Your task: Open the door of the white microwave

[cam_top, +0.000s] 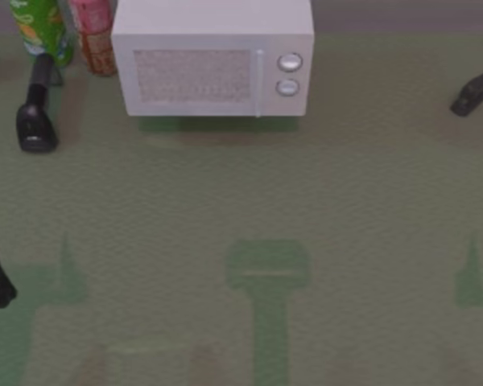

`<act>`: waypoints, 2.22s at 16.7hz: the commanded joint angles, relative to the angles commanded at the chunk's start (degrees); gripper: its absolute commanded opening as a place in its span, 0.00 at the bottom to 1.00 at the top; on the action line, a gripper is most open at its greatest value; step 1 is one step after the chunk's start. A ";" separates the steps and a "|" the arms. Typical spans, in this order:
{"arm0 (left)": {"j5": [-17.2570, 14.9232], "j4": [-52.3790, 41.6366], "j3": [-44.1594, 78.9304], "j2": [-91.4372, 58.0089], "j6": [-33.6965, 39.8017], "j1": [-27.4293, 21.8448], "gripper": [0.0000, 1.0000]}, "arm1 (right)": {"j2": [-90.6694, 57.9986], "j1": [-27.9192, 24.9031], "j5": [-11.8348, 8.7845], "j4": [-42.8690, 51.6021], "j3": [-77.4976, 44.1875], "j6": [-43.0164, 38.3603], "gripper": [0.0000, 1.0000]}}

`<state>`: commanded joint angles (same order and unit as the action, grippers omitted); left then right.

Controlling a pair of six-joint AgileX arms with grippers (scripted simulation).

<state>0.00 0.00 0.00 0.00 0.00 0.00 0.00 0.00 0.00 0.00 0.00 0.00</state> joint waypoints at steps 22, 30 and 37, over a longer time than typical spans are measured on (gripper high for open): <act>7.01 -55.49 71.65 -80.88 13.75 -21.19 1.00 | 0.00 0.00 0.00 0.00 0.00 0.00 1.00; 13.13 -77.53 117.81 -121.25 24.12 -31.55 1.00 | 0.00 0.00 0.00 0.00 0.00 0.00 1.00; 17.27 -82.00 149.80 -137.94 32.52 -37.17 1.00 | 0.00 0.00 0.00 0.00 0.00 0.00 1.00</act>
<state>17.27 -82.00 149.80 -137.94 32.52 -37.17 0.00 0.00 0.00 0.00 0.00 0.00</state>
